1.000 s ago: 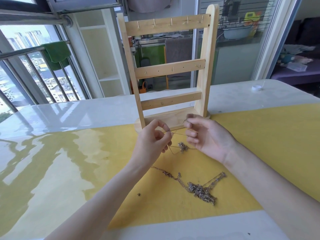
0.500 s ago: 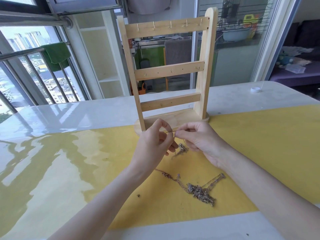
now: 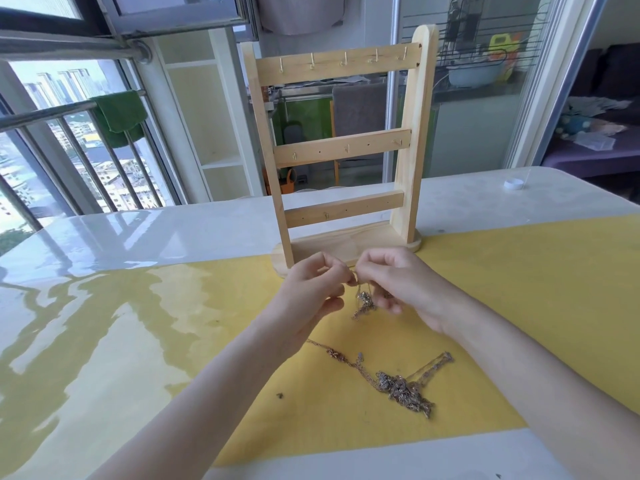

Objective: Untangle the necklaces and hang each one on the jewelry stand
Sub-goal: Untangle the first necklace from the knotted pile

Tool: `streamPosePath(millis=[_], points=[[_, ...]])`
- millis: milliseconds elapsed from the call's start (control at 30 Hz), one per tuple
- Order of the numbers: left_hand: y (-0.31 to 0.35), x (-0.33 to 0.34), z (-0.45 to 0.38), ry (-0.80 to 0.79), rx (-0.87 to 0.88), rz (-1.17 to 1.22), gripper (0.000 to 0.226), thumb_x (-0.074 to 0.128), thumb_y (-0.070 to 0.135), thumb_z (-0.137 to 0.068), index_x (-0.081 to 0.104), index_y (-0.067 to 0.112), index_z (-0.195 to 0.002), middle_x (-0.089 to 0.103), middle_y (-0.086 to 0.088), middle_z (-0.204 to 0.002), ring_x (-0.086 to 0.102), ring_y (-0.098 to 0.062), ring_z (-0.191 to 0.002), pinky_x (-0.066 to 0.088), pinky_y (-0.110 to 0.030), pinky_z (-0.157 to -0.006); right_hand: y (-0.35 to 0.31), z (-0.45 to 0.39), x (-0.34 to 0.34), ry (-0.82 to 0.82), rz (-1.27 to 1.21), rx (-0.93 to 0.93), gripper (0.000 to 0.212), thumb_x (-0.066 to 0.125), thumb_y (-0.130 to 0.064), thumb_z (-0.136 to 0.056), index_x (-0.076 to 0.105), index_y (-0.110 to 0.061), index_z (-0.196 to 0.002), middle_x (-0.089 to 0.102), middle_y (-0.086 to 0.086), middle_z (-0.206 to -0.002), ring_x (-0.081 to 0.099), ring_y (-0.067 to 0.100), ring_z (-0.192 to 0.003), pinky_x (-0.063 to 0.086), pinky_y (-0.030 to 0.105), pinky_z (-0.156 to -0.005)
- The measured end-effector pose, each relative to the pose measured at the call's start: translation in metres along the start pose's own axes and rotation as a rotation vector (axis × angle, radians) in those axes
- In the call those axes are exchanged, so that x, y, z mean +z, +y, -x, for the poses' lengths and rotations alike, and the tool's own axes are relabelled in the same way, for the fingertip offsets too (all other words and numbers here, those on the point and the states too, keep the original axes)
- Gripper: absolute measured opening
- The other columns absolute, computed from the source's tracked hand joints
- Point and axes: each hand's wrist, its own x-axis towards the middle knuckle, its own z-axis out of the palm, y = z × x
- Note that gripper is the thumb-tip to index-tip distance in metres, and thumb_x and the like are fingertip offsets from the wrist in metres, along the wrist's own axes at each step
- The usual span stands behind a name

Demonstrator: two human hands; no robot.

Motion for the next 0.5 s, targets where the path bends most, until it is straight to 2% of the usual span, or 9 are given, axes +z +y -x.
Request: streamPosePath(millis=[67, 133, 267, 333, 400, 500], points=[[0.001, 0.000, 0.000, -0.046, -0.029, 0.034, 0.013, 0.053, 0.007, -0.092, 0.051, 0.013, -0.081, 0.056, 0.003, -0.071, 0.041, -0.007, -0.054, 0.041, -0.015, -0.050, 0.001, -0.001, 0.002, 0.058, -0.045, -0.009, 0.016, 0.055, -0.019, -0.087, 0.055, -0.013, -0.072, 0.054, 0.008, -0.077, 0.039, 0.010, -0.041, 0.025, 0.019, -0.038], [0.002, -0.001, 0.000, -0.091, -0.050, 0.076, 0.013, 0.052, 0.008, -0.093, 0.052, 0.015, -0.082, 0.055, 0.004, -0.070, 0.040, -0.007, -0.053, 0.039, -0.015, -0.048, 0.002, -0.001, 0.002, 0.068, -0.120, 0.007, 0.013, 0.054, -0.017, -0.087, 0.054, -0.013, -0.075, 0.050, 0.011, -0.079, 0.034, 0.009, -0.039, 0.021, 0.018, -0.037], [0.005, -0.003, 0.000, -0.126, -0.069, 0.149, 0.012, 0.053, 0.008, -0.092, 0.050, 0.017, -0.084, 0.054, 0.006, -0.067, 0.039, -0.007, -0.052, 0.036, -0.015, -0.045, 0.003, -0.002, 0.000, 0.042, -0.164, 0.009, 0.016, 0.052, -0.015, -0.085, 0.050, -0.013, -0.070, 0.036, 0.006, -0.055, 0.028, 0.011, -0.043, 0.019, 0.020, -0.040], [0.006, -0.005, -0.002, -0.111, -0.067, 0.177, 0.014, 0.057, 0.006, -0.089, 0.051, 0.017, -0.084, 0.054, 0.004, -0.067, 0.040, -0.008, -0.052, 0.039, -0.016, -0.046, 0.004, -0.003, -0.004, -0.016, -0.233, 0.009, 0.012, 0.053, -0.013, -0.086, 0.050, -0.012, -0.075, 0.035, 0.005, -0.057, 0.030, 0.011, -0.044, 0.021, 0.020, -0.040], [0.008, -0.007, -0.003, -0.110, -0.089, 0.248, 0.013, 0.053, 0.006, -0.092, 0.052, 0.016, -0.084, 0.054, 0.002, -0.068, 0.042, -0.008, -0.052, 0.044, -0.016, -0.048, 0.006, -0.004, -0.008, -0.142, -0.369, 0.022, 0.009, 0.060, -0.011, -0.082, 0.051, -0.010, -0.079, 0.039, 0.003, -0.064, 0.034, 0.009, -0.043, 0.023, 0.018, -0.038], [0.013, -0.008, -0.005, -0.135, -0.180, 0.449, 0.017, 0.047, 0.004, -0.093, 0.053, 0.015, -0.082, 0.056, 0.000, -0.067, 0.051, -0.010, -0.059, 0.056, -0.020, -0.061, 0.007, -0.005, -0.013, -0.246, -0.380, 0.022, 0.010, 0.064, -0.013, -0.077, 0.057, -0.008, -0.080, 0.043, 0.001, -0.063, 0.037, 0.007, -0.042, 0.024, 0.016, -0.036]])
